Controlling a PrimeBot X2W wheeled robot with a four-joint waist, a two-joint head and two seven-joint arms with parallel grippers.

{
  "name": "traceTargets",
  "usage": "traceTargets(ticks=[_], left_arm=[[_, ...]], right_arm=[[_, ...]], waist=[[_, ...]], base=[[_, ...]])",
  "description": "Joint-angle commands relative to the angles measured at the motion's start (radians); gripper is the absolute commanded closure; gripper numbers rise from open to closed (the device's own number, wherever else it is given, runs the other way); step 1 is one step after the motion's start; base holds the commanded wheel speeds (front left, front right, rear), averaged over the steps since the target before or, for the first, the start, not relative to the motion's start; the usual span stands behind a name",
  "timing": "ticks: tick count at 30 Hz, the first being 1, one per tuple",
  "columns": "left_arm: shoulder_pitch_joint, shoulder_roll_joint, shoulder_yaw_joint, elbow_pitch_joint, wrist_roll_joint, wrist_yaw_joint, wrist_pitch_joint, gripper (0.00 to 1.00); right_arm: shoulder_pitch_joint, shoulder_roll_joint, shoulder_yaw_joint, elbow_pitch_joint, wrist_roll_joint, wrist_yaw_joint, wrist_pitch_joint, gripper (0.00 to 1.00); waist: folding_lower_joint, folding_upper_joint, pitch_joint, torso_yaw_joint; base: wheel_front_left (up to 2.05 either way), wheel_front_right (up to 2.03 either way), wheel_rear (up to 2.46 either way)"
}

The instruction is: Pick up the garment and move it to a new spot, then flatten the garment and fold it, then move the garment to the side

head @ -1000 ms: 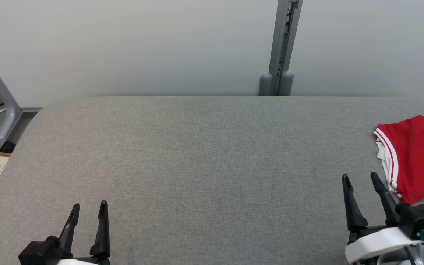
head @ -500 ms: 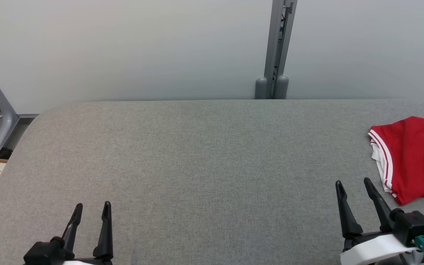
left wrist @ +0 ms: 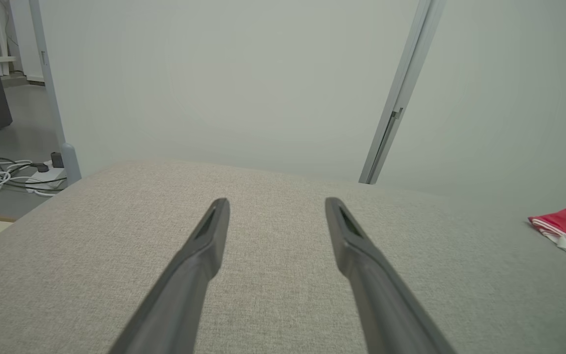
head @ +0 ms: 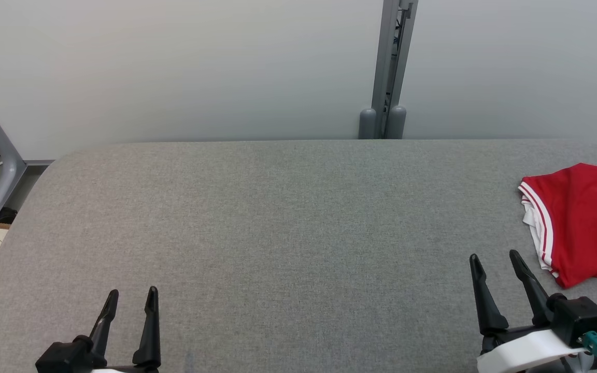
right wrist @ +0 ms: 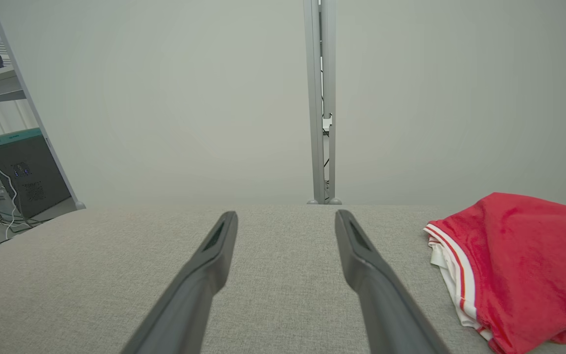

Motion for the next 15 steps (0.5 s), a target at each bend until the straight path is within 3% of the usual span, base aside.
traceTargets(ticks=[1,7,8,15], left_arm=[[0.000,0.003,0.005,0.002,0.013,-0.005,-0.004,0.00],[-0.006,0.000,0.005,0.017,-0.005,-0.008,-0.004,0.00],[0.000,-0.003,0.002,0.021,-0.006,-0.006,0.001,1.00],[-0.016,-0.008,0.015,0.046,-0.099,-0.007,0.037,1.00]], right_arm=[[0.007,-0.003,-0.002,-0.002,0.004,0.000,-0.007,0.00],[0.002,-0.003,-0.011,-0.004,0.005,0.000,-0.007,0.00],[0.001,0.000,-0.010,0.003,0.002,0.000,0.000,1.00],[0.007,0.002,-0.015,0.015,0.108,0.000,0.024,1.00]], waist=[[0.0000,0.0000,0.000,0.000],[0.0000,0.0000,0.002,0.000],[0.0000,0.0000,0.002,0.000],[0.0000,0.0000,0.004,-0.002]], base=[[0.00,0.00,0.00],[0.00,0.00,0.00],[0.00,0.00,0.00],[0.00,0.00,0.00]])
